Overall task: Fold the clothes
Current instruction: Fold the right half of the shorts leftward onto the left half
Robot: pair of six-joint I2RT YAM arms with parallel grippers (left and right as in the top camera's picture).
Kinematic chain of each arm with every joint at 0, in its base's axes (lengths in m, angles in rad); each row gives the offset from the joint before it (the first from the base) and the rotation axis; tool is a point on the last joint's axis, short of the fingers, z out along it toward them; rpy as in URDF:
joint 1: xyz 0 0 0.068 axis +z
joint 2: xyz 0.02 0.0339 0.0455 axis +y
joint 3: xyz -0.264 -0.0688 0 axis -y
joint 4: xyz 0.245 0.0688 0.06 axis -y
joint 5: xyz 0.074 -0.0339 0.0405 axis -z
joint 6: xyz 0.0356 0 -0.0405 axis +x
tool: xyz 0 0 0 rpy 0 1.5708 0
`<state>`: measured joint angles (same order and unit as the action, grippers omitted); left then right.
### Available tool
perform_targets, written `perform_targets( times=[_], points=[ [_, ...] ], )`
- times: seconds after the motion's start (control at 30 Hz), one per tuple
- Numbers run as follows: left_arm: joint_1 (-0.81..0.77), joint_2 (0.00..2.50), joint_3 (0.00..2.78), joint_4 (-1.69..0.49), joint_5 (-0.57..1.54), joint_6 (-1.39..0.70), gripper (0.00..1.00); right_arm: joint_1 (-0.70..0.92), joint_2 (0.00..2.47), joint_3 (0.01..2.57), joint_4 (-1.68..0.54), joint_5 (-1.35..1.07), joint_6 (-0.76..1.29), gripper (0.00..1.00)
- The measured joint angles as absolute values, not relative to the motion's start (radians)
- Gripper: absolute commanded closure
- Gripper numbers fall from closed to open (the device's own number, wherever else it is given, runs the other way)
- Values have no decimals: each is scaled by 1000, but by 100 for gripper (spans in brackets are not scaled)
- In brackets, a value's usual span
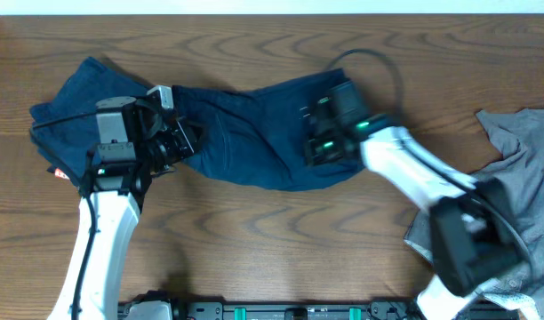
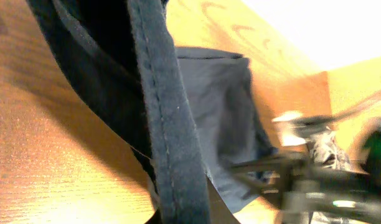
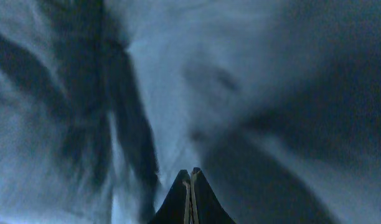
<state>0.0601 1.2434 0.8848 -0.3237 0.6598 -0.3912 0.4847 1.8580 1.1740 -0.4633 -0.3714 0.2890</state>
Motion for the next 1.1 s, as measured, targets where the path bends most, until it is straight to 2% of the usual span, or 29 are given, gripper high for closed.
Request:
perform_targets(
  times=[0.27,0.47,0.67,0.9,1.1],
  points=[
    [60,1155,885,-305,664,-394,94,713,2044,1178,-194,-422,367,99],
    [52,1145,885,-299,667,-414,94,780,2053,1190,-195,-440,379,93],
    [5,1177,885,-302,667,-417,94,669,1952,1225,-433,-390,366,83],
    [-68,1272,885,-280,668,-419,94,399,1761,1264,-712,-213,339,94],
    [-141,1327,885,-169,667,-422,94,317,1811,1198,-732,-156,305,94]
  ],
)
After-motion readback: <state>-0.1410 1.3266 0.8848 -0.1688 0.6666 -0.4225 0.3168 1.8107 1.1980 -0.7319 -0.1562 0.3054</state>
